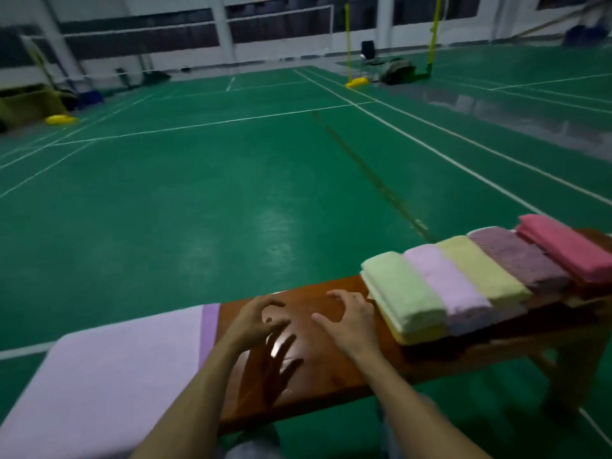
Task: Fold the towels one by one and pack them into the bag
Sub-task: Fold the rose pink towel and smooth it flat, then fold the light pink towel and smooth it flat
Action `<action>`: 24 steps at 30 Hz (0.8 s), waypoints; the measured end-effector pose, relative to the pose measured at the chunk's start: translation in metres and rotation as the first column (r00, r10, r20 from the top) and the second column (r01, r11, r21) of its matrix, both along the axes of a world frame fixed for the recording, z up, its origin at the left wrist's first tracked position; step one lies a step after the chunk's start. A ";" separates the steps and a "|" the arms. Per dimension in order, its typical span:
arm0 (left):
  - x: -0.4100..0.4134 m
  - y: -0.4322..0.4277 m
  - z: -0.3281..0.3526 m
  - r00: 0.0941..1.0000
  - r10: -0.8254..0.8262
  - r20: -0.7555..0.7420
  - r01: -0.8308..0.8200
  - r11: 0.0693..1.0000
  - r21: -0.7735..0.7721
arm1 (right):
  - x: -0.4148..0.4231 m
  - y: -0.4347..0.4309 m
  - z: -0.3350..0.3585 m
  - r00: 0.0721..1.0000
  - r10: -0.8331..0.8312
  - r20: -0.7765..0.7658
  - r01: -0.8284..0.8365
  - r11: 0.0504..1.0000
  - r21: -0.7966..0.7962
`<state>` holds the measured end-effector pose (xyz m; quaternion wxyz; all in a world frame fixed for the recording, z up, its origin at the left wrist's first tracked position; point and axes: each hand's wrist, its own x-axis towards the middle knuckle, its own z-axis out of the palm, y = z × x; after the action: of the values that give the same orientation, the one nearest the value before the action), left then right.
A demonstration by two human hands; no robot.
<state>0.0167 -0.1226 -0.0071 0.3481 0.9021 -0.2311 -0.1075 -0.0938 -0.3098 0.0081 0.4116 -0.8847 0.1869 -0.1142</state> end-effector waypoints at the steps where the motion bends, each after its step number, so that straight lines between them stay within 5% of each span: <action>1: -0.004 0.020 -0.005 0.999 0.036 -0.010 -0.036 0.999 -0.015 | 0.004 0.018 -0.003 0.999 0.039 -0.019 -0.039 0.999 0.011; 14: -0.018 0.156 -0.051 0.954 0.300 -0.026 -0.301 0.951 -0.065 | 0.054 0.168 -0.055 0.919 0.379 -0.113 -0.350 0.912 0.215; 24: -0.010 0.169 -0.058 0.927 0.368 -0.079 -0.376 0.899 -0.225 | 0.053 0.203 -0.068 0.914 0.328 -0.239 -0.362 0.925 -0.118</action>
<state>0.0069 0.0462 -0.0650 0.4709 0.8797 -0.0598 -0.0261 -0.0405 -0.1073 -0.0600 0.3305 -0.9409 0.0609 0.0419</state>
